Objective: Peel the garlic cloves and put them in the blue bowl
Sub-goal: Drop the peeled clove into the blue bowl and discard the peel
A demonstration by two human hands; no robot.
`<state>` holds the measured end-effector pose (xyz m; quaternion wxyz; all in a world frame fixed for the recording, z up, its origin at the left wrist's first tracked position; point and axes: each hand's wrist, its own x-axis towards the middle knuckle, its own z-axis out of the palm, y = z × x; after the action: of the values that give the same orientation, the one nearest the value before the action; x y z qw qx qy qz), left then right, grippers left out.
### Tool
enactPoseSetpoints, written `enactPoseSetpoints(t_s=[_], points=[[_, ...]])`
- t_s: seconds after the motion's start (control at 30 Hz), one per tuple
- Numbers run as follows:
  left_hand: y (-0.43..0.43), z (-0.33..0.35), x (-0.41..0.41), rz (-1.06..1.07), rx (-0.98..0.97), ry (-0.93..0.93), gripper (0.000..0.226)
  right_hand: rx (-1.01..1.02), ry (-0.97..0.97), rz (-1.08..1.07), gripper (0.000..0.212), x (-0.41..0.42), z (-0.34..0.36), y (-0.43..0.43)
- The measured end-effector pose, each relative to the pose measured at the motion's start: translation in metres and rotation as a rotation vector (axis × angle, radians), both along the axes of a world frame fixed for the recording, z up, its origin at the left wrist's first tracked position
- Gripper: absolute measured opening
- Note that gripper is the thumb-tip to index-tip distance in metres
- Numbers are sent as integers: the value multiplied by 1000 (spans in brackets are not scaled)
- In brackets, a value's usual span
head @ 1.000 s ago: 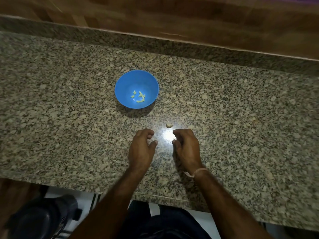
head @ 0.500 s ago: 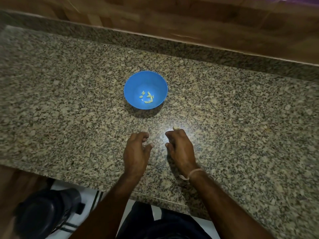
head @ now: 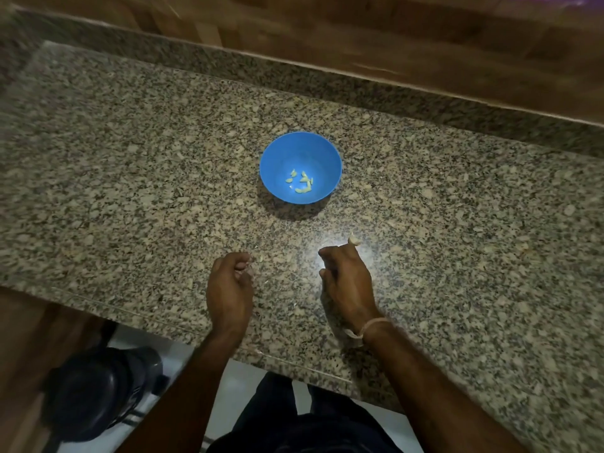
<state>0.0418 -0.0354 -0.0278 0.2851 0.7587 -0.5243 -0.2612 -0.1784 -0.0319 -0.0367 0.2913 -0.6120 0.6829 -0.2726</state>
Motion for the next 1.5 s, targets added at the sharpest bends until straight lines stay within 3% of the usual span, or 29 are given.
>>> enactPoseSetpoints(t_s=[0.13,0.53,0.73,0.93,1.1,1.23,1.37,1.5], points=[[-3,-1,2,-42,5,30,27,-9,17,29,31,14,2,-2],[-24,3,9,-256,-28,-180,11,11,73,-25,30,28,4,-3],[-48,32,-7,-238,-162,-24,10,17,37,-79,25,32,7,-4],[-127,68,-49,-277,-238,-34,2,4,-10,-144,24,33,9,-5],[-145,62,-48,-306,-236,-42,8,-123,-144,-344,25,17,17,-1],[-130,55,-44,-271,-277,25,5,-174,-112,-511,34,-12,19,1],[-101,51,-48,-283,-305,79,9,-121,-37,-407,44,-25,18,-10],[-54,31,-58,-336,-135,139,12,-145,92,-267,18,-25,9,-18]])
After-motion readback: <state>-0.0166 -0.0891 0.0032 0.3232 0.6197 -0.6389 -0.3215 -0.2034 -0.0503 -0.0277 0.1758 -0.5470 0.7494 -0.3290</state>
